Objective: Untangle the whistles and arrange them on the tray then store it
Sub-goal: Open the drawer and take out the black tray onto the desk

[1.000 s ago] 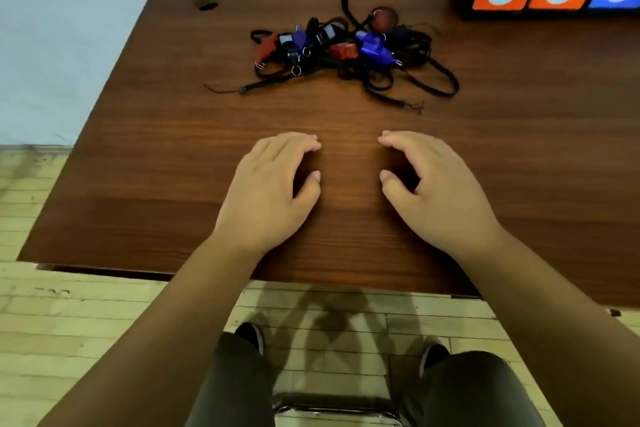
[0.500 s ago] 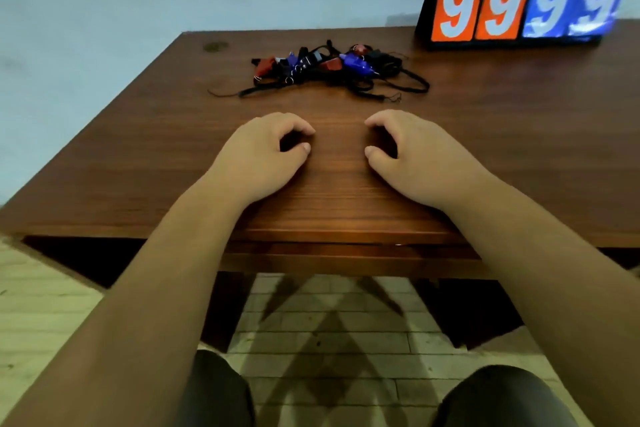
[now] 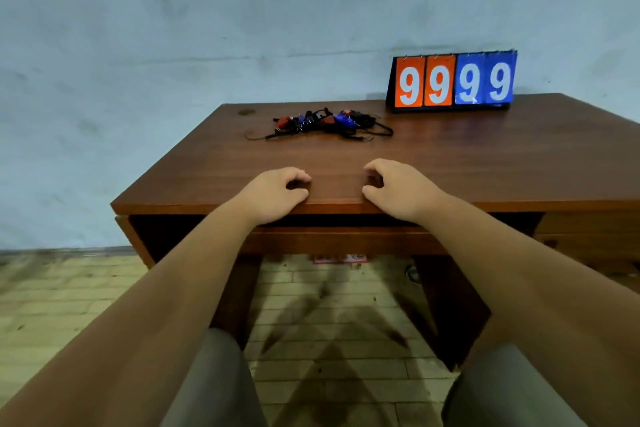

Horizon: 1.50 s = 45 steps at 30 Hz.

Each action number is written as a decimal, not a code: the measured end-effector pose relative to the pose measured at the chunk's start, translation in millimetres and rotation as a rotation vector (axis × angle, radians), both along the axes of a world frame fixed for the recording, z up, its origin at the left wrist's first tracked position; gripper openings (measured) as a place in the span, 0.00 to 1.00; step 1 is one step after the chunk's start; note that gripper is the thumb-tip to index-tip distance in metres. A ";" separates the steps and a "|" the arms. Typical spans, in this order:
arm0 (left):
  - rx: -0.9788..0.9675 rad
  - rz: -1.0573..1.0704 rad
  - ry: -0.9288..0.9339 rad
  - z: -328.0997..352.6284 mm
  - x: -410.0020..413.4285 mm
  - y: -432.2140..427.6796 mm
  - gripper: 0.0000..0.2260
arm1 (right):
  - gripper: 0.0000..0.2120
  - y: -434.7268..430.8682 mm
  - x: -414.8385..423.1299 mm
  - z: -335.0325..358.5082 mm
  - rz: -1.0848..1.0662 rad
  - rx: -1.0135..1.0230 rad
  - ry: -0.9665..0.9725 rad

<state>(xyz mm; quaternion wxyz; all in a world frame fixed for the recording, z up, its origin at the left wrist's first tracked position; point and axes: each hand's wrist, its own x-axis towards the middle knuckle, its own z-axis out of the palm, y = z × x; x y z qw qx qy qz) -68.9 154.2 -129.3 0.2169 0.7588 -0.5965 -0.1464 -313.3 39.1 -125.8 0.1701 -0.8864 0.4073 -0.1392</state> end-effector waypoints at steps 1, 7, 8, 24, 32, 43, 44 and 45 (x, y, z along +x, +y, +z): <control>-0.032 0.009 0.010 -0.9 -2.8 8.9 0.16 | 0.24 7.0 -4.4 -1.3 0.004 -0.008 -0.033; -0.196 0.040 0.170 -5.5 -23.1 58.0 0.12 | 0.09 46.2 -22.6 -17.0 -0.035 -0.127 -0.328; -0.183 0.016 0.159 -8.4 -25.1 64.7 0.12 | 0.08 52.7 -24.1 -20.4 -0.035 -0.145 -0.350; 0.021 0.046 -0.166 -93.3 4.0 70.3 0.33 | 0.35 43.0 -15.3 -108.4 0.141 -0.184 0.094; -0.042 0.023 -0.185 -119.5 13.6 73.3 0.34 | 0.35 43.0 -13.6 -128.7 0.088 -0.245 0.058; -0.181 0.106 -0.092 -112.6 1.1 111.3 0.24 | 0.22 75.1 -32.1 -116.0 0.068 -0.236 -0.026; -0.198 0.116 -0.083 -112.5 -1.8 116.9 0.23 | 0.21 79.3 -33.9 -115.4 0.067 -0.238 -0.033; -0.218 0.128 -0.078 -111.6 -4.9 121.7 0.21 | 0.19 82.7 -35.8 -114.9 0.063 -0.239 -0.044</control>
